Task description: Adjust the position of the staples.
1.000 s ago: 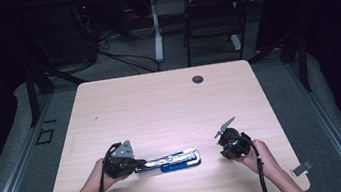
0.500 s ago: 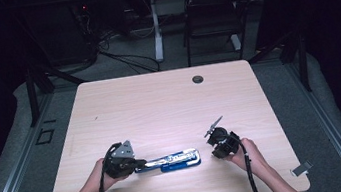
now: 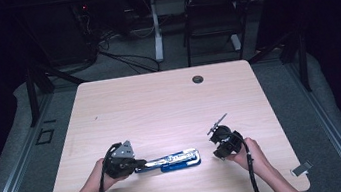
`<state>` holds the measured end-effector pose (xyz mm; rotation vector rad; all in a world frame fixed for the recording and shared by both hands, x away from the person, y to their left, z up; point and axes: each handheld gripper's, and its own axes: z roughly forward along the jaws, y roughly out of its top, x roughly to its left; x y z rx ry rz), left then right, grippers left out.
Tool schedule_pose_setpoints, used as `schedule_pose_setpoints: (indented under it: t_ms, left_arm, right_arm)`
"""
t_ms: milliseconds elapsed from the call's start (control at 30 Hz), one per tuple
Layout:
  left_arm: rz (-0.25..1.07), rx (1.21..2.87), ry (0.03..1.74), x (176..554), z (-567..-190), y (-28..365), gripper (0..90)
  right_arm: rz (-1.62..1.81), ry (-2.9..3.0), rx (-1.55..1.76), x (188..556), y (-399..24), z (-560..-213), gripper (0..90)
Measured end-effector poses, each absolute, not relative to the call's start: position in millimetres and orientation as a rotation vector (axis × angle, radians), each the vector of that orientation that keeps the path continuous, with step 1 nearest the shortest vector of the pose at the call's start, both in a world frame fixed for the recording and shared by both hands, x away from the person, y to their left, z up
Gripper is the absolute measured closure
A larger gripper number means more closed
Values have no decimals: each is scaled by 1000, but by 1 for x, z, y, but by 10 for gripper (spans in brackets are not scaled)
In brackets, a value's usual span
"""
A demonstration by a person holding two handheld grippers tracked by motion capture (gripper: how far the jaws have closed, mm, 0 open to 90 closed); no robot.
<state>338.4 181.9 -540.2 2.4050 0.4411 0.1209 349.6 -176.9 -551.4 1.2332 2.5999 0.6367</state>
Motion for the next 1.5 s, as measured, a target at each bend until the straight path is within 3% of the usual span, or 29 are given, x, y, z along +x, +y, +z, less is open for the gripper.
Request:
schedule_pose_setpoints:
  t_ms: [200,633,700,967,1500]
  left_arm:
    - [122,2405,443,338,-540,182,900]
    - [127,2404,437,338,-540,182,900]
    - [126,2404,436,338,-540,182,900]
    - [126,2400,434,338,-541,182,900]
    - [132,2404,421,338,-540,181,900]
  right_arm:
    - [418,2731,1249,352,-179,-544,748]
    - [448,2733,1205,351,-180,-540,782]
    - [657,2607,1226,349,-178,-550,782]
    - [711,2588,1221,351,-181,-542,784]
    - [625,2688,1165,349,-185,-527,785]
